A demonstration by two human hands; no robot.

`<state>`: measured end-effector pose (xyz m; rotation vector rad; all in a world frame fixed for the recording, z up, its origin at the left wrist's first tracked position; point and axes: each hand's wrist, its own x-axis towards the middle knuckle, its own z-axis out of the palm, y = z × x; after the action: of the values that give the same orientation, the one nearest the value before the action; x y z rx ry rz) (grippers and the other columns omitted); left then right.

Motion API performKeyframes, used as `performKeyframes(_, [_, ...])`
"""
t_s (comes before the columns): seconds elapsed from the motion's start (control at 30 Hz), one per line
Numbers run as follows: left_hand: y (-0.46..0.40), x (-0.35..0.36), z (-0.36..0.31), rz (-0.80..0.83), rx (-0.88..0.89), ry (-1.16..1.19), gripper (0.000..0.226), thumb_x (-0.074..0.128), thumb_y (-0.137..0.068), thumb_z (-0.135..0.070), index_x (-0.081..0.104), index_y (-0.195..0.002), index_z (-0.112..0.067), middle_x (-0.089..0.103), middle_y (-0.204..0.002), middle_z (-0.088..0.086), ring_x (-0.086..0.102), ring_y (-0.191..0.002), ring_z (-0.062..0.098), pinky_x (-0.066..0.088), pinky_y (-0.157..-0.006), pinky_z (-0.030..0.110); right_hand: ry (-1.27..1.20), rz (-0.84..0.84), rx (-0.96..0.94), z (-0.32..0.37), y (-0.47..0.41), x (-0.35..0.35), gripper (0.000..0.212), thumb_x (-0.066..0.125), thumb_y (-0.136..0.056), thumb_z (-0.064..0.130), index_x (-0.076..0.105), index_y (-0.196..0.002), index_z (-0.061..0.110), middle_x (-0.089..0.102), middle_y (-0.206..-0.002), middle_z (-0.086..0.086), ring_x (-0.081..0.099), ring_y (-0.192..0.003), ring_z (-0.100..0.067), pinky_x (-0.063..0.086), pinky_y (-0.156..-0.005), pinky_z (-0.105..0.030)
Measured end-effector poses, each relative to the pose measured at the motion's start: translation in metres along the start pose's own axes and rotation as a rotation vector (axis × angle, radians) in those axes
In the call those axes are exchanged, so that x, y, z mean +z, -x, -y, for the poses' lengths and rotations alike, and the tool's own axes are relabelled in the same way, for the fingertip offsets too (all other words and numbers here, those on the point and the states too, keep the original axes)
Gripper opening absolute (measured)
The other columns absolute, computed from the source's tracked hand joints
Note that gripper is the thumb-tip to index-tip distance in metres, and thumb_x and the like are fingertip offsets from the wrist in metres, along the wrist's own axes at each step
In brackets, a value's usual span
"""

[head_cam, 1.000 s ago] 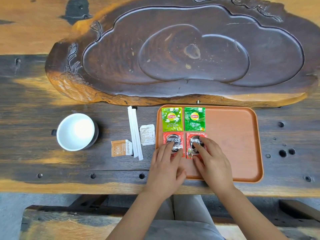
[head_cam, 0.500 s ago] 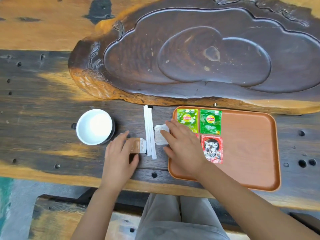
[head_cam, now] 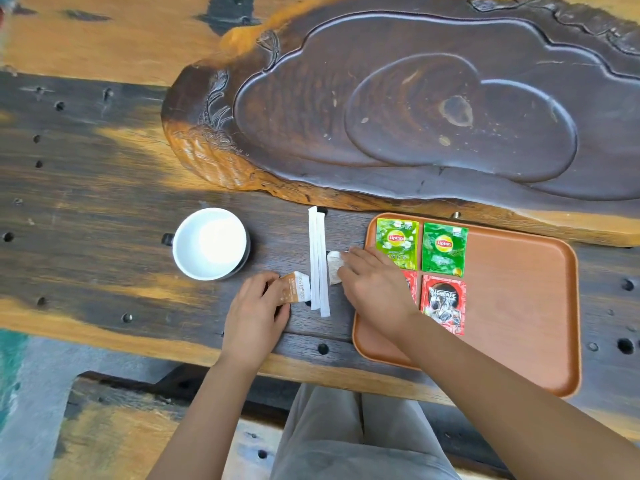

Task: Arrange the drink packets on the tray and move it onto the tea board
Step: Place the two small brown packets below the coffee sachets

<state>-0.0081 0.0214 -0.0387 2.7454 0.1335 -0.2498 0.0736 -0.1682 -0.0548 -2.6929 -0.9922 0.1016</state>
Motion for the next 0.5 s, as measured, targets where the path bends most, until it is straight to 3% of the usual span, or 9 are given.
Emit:
performKeyframes(0.1, [0.002,-0.001,-0.001,-0.025,-0.012,0.013,0.022,0.075,-0.067,-0.004,0.065,-0.086,-0.007,0.062,-0.100,0.011,0.057,-0.092,0.029,0.051,-0.069,0.037,-0.083,-0.037,0.067,0.005,0.004,-0.003,0.021,0.076,-0.058,-0.003,0.068,-0.073,0.009,0.074,-0.089,-0.009,0.070,-0.086,-0.027,0.055,-0.079,-0.034])
performKeyframes(0.2, [0.004,0.000,-0.001,-0.056,-0.044,0.073,0.014,0.073,-0.069,-0.002,0.063,-0.076,-0.008,0.062,-0.099,0.009,0.051,-0.094,0.021,0.046,-0.067,0.030,-0.458,-0.106,0.417,0.013,0.004,-0.023,0.012,0.064,-0.081,0.007,0.059,-0.072,0.013,0.070,-0.076,0.000,0.065,-0.067,-0.018,0.050,-0.055,-0.026])
performKeyframes(0.27, [0.007,-0.001,-0.003,-0.089,-0.089,0.112,0.012,0.072,-0.071,-0.001,0.064,-0.075,-0.009,0.061,-0.100,0.008,0.047,-0.096,0.017,0.042,-0.070,0.027,-0.928,-0.143,0.763,0.012,0.005,-0.037,0.018,0.060,-0.086,0.012,0.058,-0.069,0.018,0.067,-0.071,0.008,0.062,-0.063,-0.002,0.049,-0.057,-0.018])
performKeyframes(0.37, [0.012,-0.007,-0.010,-0.153,-0.162,0.164,0.011,0.071,-0.073,-0.002,0.064,-0.076,-0.009,0.060,-0.103,0.007,0.049,-0.100,0.019,0.038,-0.076,0.027,-1.456,-0.140,1.078,0.003,0.012,-0.058,0.018,0.055,-0.088,0.007,0.059,-0.072,0.014,0.068,-0.075,-0.003,0.067,-0.068,-0.007,0.056,-0.067,-0.020])
performKeyframes(0.5, [0.018,-0.014,-0.035,-0.176,-0.082,0.237,0.011,0.072,-0.072,-0.002,0.065,-0.077,-0.009,0.058,-0.104,0.007,0.045,-0.100,0.014,0.047,-0.072,0.030,-1.502,-0.173,1.150,-0.013,0.041,-0.074,0.016,0.053,-0.090,0.005,0.059,-0.077,0.012,0.070,-0.069,-0.008,0.070,-0.064,-0.013,0.056,-0.064,-0.018])
